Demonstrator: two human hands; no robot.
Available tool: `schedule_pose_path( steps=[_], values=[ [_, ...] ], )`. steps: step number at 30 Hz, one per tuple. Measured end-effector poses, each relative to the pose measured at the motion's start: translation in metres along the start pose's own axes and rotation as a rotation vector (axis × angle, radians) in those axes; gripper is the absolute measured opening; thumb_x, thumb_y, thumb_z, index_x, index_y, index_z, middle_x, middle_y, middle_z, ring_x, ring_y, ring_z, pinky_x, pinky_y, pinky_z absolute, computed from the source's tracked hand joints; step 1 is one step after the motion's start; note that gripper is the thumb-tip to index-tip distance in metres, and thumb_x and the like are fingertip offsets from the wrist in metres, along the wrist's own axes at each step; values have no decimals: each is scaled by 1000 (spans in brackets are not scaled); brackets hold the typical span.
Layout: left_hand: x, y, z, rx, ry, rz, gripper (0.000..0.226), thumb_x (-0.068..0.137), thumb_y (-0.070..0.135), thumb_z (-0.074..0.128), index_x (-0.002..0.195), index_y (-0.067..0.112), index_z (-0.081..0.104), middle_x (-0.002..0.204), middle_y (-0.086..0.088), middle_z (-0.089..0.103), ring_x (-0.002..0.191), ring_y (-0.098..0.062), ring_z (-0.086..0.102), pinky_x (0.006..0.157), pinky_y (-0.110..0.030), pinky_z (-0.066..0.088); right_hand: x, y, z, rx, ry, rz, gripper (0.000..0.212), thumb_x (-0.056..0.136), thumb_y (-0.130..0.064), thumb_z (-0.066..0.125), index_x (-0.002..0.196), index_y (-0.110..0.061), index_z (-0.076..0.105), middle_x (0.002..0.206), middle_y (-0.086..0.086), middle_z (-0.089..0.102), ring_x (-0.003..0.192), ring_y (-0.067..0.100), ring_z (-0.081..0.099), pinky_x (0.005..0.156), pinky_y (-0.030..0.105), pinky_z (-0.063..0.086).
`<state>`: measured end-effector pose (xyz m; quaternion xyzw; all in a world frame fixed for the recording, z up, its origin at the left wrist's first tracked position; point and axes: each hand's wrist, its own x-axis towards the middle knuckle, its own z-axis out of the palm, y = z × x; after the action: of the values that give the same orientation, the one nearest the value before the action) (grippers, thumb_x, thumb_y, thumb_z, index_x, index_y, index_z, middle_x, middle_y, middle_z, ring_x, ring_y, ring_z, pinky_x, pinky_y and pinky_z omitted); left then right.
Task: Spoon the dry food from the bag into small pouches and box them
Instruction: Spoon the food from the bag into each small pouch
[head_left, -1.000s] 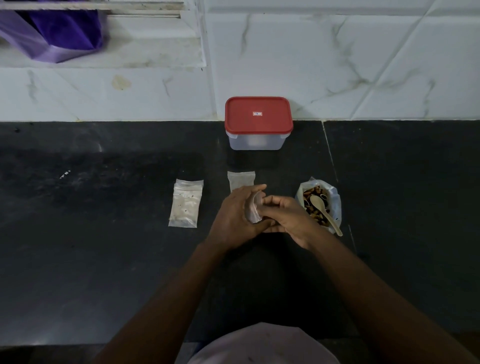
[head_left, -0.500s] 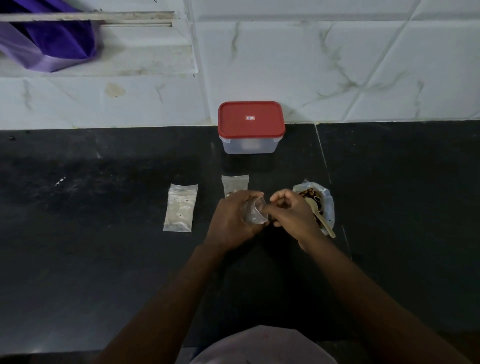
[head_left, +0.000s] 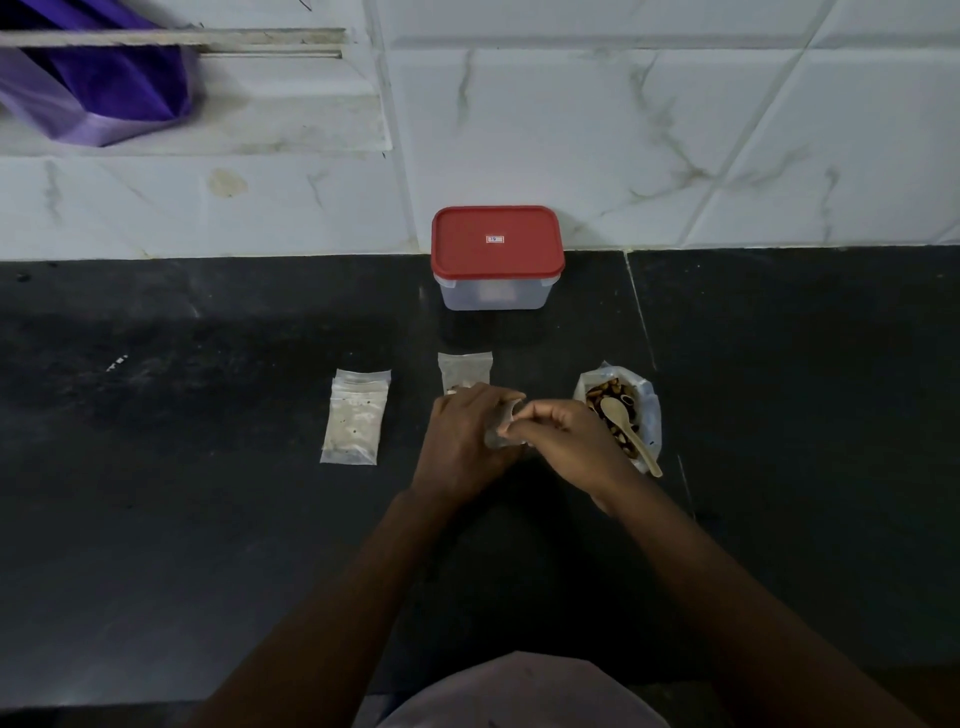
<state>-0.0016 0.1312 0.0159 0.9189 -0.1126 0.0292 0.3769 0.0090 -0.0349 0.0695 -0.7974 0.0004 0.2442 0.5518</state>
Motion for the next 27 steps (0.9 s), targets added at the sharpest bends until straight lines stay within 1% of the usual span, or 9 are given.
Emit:
schedule_pose_path(
  steps=[5,8,11,13,16,18,21,24,27],
  values=[
    [0,-2,3,9,21,17,50,83,51,66,124,23,65,119,7,68,113,-11,61,97,-42,47,-2,0,-2,2,-13,-13,7,91,-31,75,92,-27,80,96,-9,77,95,5,71,93,32,55],
    [1,-2,5,4,24,-10,47,85,47,67,125,23,65,120,7,69,115,-12,62,99,-46,47,-5,0,-1,-40,8,-53,9,91,-31,76,98,-29,81,95,-12,78,92,-2,69,86,19,52],
    [0,-5,7,-91,25,-51,45,84,48,71,124,27,64,119,11,70,112,-8,64,96,-48,51,-8,-2,-3,-19,99,-107,9,90,-31,76,99,-30,79,93,-17,76,89,-9,67,75,7,49],
    [0,-2,8,-177,35,-82,46,84,49,74,123,27,65,116,12,70,108,-5,65,93,-43,54,-9,-2,-7,-1,187,-119,9,91,-32,75,99,-29,78,90,-15,76,86,-8,69,72,7,49],
    [3,9,9,-252,26,-131,52,81,53,77,122,25,65,114,15,69,107,0,63,90,-22,53,-10,7,-23,-96,328,-123,8,92,-28,75,99,-29,77,90,-16,75,85,-7,67,73,5,46],
    [5,14,13,-279,23,-153,49,80,46,83,121,25,66,113,16,68,107,3,62,88,-13,48,-11,17,-40,-212,431,-107,9,91,-25,74,98,-29,77,89,-19,72,84,-6,65,75,7,45],
    [10,21,19,-327,10,-169,48,79,40,86,120,26,66,114,16,68,107,3,62,88,-15,50,-13,35,-70,-361,516,-15,8,89,-29,74,97,-31,76,90,-19,70,83,-7,64,78,17,51],
    [15,29,25,-338,-14,-176,49,77,38,88,118,28,65,114,15,67,106,3,62,87,-16,51,-17,52,-95,-507,507,129,13,87,-36,77,98,-33,71,95,-13,68,85,2,64,75,29,56],
    [18,33,34,-337,-51,-183,50,76,38,89,118,29,64,112,15,67,105,3,62,86,-17,51,-23,63,-105,-570,440,267,16,84,-39,79,91,-33,66,92,-10,69,83,8,66,76,38,60]
  ],
)
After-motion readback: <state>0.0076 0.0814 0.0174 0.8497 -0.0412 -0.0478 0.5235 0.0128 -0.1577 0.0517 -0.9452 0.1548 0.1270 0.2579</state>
